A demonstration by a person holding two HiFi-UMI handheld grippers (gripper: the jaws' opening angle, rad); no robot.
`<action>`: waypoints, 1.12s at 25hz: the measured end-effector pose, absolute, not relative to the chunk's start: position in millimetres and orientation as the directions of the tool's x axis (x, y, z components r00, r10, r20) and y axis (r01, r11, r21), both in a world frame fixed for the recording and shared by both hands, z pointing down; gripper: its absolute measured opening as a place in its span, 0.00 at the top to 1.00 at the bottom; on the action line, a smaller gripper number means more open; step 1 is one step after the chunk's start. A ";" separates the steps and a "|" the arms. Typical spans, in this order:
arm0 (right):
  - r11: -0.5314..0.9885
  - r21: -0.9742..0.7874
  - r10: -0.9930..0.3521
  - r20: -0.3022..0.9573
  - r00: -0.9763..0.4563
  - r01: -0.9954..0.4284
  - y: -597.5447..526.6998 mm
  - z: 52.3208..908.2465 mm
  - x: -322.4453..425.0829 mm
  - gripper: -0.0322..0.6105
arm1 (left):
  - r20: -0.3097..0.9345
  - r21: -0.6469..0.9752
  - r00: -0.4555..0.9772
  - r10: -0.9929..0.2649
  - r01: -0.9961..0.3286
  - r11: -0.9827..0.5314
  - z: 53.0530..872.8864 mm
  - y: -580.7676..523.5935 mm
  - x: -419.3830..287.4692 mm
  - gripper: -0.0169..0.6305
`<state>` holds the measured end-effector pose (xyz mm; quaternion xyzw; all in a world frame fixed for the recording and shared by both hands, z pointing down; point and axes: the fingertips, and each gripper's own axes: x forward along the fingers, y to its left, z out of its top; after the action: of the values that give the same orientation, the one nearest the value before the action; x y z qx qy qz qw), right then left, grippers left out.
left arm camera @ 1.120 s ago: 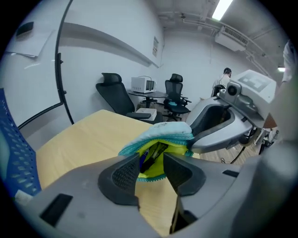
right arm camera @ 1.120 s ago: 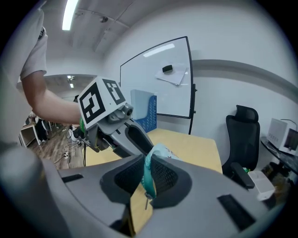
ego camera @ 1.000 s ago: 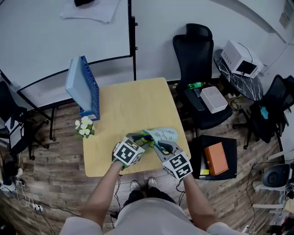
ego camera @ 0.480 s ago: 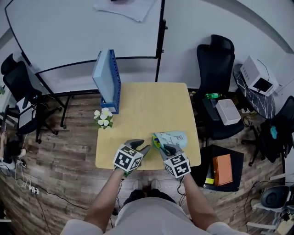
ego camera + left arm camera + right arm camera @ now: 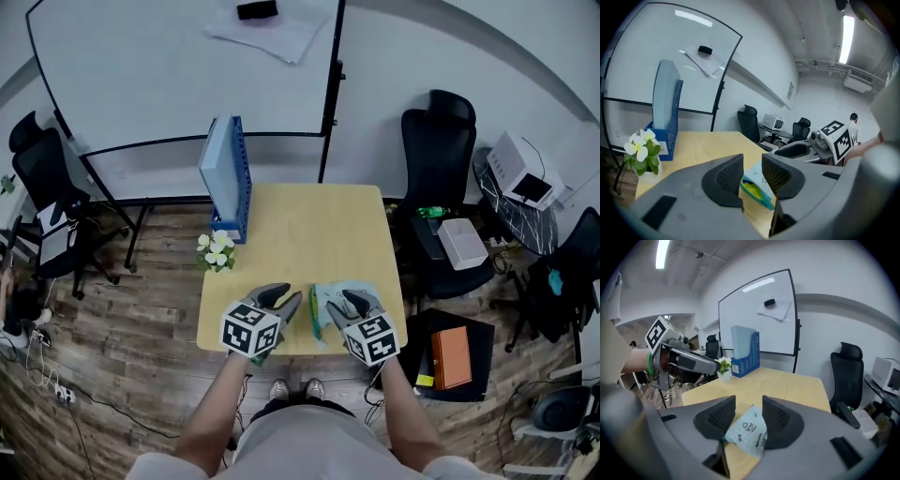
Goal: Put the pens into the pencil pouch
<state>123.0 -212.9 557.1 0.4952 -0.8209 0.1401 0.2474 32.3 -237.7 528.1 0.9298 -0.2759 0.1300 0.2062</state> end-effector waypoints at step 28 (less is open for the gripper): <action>0.250 0.154 -0.966 0.114 -0.234 -0.956 -272.4 377.5 180.7 0.95 | -0.020 0.056 0.684 -0.729 -0.727 -0.684 371.8 -295.3 -6.9 0.94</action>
<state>180.7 -272.4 377.5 0.6119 -0.7851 -0.0257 0.0927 -6.9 -295.3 371.8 0.9174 -0.3969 -0.0203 0.0215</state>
